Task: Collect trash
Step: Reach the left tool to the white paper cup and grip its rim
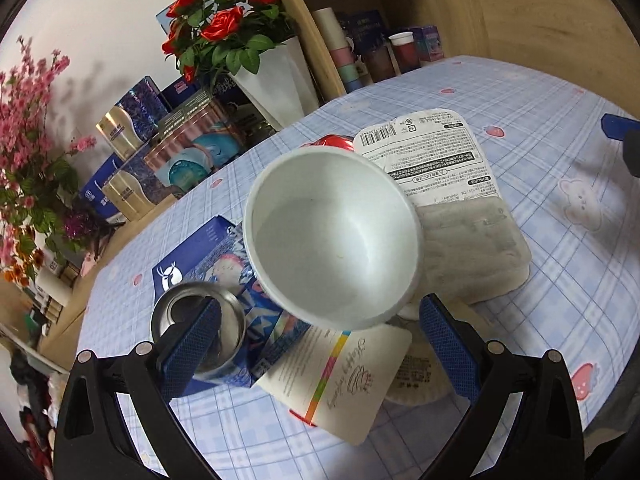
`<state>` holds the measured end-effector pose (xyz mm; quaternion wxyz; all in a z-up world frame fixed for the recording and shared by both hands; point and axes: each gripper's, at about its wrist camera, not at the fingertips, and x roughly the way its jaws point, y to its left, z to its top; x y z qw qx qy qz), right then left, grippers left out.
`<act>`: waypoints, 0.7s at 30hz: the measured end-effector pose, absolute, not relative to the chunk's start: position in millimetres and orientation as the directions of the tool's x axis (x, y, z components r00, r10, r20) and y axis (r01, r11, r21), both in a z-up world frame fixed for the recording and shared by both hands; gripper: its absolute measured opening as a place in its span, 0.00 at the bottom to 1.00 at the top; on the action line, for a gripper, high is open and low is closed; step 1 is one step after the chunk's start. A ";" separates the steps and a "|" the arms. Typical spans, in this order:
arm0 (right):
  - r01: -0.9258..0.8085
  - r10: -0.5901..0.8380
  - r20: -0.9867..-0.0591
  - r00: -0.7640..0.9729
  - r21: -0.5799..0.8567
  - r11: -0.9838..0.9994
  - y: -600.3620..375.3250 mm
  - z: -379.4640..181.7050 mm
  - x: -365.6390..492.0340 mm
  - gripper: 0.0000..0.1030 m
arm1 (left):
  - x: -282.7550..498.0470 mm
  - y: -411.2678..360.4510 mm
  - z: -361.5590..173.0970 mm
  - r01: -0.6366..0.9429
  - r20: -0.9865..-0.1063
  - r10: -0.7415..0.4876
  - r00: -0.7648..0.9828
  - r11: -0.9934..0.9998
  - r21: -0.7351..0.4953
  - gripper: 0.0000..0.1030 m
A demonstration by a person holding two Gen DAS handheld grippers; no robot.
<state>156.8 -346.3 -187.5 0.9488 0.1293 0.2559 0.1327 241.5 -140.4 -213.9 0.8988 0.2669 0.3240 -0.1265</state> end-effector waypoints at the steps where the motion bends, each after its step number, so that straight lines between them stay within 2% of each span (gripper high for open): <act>1: -0.189 0.322 -0.451 0.832 0.317 0.930 -346.5 -187.8 156.2 0.95 | 244.0 -143.1 -213.5 0.398 -0.647 -0.048 0.761 0.823 0.406 0.94; 13: -0.177 0.348 -0.466 0.813 0.372 0.911 -352.4 -194.2 162.9 0.95 | 264.4 -164.5 -208.4 0.412 -0.606 -0.025 0.795 0.755 0.510 0.94; 15: -0.174 0.338 -0.473 0.814 0.356 0.918 -351.1 -195.5 164.3 0.95 | 267.6 -163.7 -206.8 0.420 -0.613 -0.035 0.789 0.760 0.497 0.90; 16: -0.174 0.334 -0.478 0.812 0.349 0.921 -350.4 -196.6 165.3 0.95 | 268.0 -162.7 -204.0 0.430 -0.621 -0.051 0.782 0.767 0.477 0.83; 21: -0.173 0.322 -0.519 0.792 0.315 0.933 -342.3 -203.8 172.5 0.95 | 262.5 -148.0 -178.2 0.423 -0.603 -0.137 0.786 0.830 0.363 0.82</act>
